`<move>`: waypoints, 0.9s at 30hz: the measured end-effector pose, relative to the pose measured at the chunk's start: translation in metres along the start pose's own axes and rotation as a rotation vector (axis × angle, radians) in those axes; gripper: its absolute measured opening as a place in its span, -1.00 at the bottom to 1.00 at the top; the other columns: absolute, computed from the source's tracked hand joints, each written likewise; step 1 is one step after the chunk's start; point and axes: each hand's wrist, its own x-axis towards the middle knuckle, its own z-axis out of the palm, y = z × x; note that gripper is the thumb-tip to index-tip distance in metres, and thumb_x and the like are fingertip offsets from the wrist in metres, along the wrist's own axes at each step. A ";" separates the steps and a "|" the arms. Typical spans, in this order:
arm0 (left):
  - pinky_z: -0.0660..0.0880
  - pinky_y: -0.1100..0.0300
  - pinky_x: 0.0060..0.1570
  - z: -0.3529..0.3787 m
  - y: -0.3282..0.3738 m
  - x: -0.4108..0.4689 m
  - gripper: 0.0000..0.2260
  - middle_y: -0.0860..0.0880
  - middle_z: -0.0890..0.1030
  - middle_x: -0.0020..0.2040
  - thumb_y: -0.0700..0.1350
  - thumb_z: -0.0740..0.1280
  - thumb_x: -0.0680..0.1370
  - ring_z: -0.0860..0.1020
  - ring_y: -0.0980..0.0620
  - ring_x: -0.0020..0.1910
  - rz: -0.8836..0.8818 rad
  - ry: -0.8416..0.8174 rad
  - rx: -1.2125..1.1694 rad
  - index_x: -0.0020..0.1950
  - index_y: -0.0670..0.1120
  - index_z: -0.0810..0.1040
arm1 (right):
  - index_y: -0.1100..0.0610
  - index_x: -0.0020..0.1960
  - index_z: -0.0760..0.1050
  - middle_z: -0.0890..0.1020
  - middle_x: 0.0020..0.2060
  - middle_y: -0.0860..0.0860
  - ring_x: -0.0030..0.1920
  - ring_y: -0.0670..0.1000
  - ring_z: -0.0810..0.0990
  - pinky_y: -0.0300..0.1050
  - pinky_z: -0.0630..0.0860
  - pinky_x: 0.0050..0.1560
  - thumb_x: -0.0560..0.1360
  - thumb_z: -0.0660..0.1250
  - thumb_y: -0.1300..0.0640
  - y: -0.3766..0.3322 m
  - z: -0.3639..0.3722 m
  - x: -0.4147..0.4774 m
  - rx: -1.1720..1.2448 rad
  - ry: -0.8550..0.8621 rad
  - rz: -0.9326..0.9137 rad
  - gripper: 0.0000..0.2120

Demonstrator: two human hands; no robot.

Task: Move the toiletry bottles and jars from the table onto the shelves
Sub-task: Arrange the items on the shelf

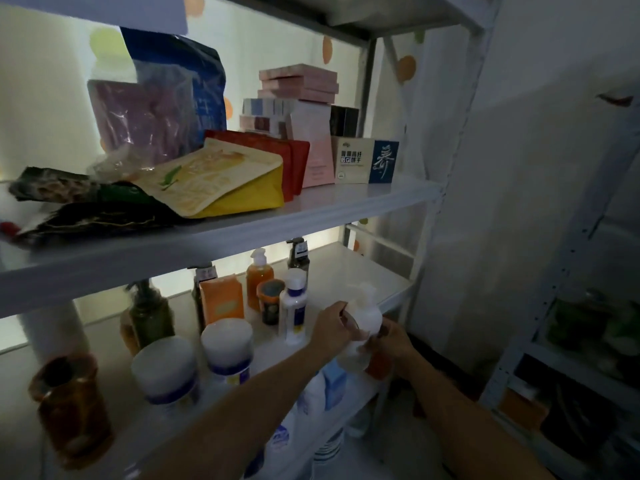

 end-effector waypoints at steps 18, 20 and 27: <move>0.40 0.25 0.12 0.030 -0.031 0.142 -0.64 0.00 0.51 0.09 -0.18 0.47 0.42 0.47 0.06 0.11 0.066 0.316 -0.012 0.13 -0.05 0.41 | 0.33 0.11 0.53 0.61 0.03 0.27 -0.09 0.10 0.57 -0.02 0.56 0.04 0.40 0.36 0.42 -0.007 0.001 0.201 -0.356 -0.222 0.016 -0.72; 0.43 0.19 0.19 0.028 -0.037 0.147 -0.59 -0.05 0.52 0.14 -0.17 0.47 0.42 0.46 0.08 0.13 0.051 0.339 -0.004 0.20 -0.12 0.42 | 0.33 0.13 0.53 0.61 -0.02 0.23 -0.20 0.01 0.56 -0.13 0.57 -0.11 0.38 0.35 0.45 -0.004 0.004 0.211 -0.369 -0.258 0.003 -0.69; 0.41 0.18 0.20 0.025 -0.047 0.165 -0.54 -0.07 0.51 0.20 -0.14 0.47 0.44 0.48 0.00 0.21 -0.061 0.445 -0.042 0.28 -0.13 0.40 | 0.23 0.15 0.51 0.59 0.02 0.10 -0.08 -0.07 0.52 -0.46 0.48 -0.30 0.38 0.41 0.38 -0.003 0.014 0.238 -0.444 -0.456 -0.077 -0.64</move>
